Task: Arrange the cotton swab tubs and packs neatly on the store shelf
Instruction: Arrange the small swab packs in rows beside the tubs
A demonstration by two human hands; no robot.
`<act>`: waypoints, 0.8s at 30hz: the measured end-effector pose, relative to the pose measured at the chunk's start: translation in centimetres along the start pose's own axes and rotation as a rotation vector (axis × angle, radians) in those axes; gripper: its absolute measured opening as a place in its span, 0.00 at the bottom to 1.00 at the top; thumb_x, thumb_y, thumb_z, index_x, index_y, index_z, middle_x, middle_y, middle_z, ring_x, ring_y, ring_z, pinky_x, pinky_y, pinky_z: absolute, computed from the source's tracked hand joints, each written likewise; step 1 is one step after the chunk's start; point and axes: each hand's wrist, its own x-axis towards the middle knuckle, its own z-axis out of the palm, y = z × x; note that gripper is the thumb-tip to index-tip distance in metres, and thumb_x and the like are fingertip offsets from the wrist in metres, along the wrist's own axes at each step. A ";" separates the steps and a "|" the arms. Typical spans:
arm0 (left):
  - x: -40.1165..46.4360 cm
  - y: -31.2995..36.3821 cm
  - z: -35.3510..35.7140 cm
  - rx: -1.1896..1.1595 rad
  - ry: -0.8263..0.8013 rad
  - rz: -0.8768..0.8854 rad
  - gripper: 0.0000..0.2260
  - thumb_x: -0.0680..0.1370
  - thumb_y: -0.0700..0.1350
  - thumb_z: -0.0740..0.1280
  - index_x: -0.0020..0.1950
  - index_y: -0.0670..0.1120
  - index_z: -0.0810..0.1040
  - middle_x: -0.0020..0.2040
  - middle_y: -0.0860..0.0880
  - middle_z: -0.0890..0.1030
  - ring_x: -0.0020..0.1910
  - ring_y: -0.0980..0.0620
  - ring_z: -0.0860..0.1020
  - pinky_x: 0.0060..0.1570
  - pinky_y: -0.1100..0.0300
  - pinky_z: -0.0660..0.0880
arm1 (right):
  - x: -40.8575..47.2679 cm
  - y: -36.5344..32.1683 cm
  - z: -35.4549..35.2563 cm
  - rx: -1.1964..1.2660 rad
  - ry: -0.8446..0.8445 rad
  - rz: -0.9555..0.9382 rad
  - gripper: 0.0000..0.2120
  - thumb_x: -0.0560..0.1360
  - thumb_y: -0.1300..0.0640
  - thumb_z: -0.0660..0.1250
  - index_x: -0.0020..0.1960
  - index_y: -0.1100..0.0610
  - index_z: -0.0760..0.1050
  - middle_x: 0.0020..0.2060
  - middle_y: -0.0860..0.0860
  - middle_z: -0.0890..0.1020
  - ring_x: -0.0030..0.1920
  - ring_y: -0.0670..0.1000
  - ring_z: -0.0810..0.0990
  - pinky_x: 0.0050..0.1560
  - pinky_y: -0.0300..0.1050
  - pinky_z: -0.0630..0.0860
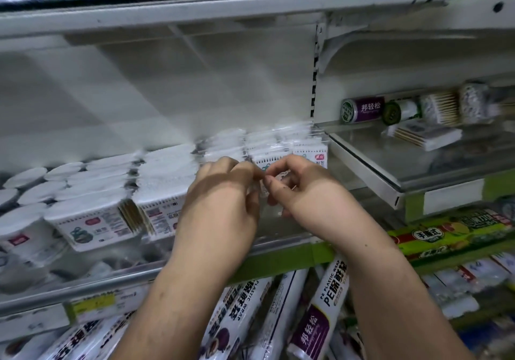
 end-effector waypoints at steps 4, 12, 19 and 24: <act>-0.4 -0.1 -0.5 -0.125 -0.032 0.024 0.12 0.76 0.43 0.67 0.58 0.56 0.77 0.53 0.57 0.74 0.54 0.56 0.72 0.50 0.62 0.69 | -1.2 -0.7 -0.3 -0.026 0.095 -0.008 0.04 0.78 0.46 0.65 0.52 0.42 0.74 0.39 0.47 0.83 0.36 0.48 0.82 0.41 0.54 0.82; -2.0 0.7 0.4 -0.413 -0.056 0.069 0.10 0.75 0.44 0.68 0.54 0.55 0.79 0.49 0.58 0.78 0.47 0.57 0.77 0.49 0.54 0.78 | -4.8 -1.7 -2.3 -0.124 0.206 0.052 0.05 0.77 0.48 0.64 0.52 0.43 0.75 0.39 0.45 0.82 0.39 0.46 0.82 0.47 0.53 0.81; -1.7 4.7 0.8 -0.567 -0.023 0.186 0.11 0.74 0.44 0.68 0.52 0.58 0.79 0.47 0.60 0.77 0.46 0.59 0.77 0.48 0.55 0.77 | -8.2 -1.4 -6.2 -0.183 0.321 0.047 0.04 0.78 0.47 0.64 0.52 0.43 0.75 0.39 0.43 0.82 0.39 0.43 0.81 0.46 0.51 0.80; -0.2 9.4 1.9 -0.569 -0.019 0.274 0.10 0.74 0.45 0.67 0.51 0.58 0.78 0.47 0.60 0.76 0.47 0.60 0.77 0.45 0.54 0.77 | -9.6 0.2 -10.9 -0.255 0.385 0.020 0.04 0.78 0.47 0.64 0.52 0.43 0.76 0.39 0.42 0.82 0.39 0.41 0.79 0.44 0.48 0.80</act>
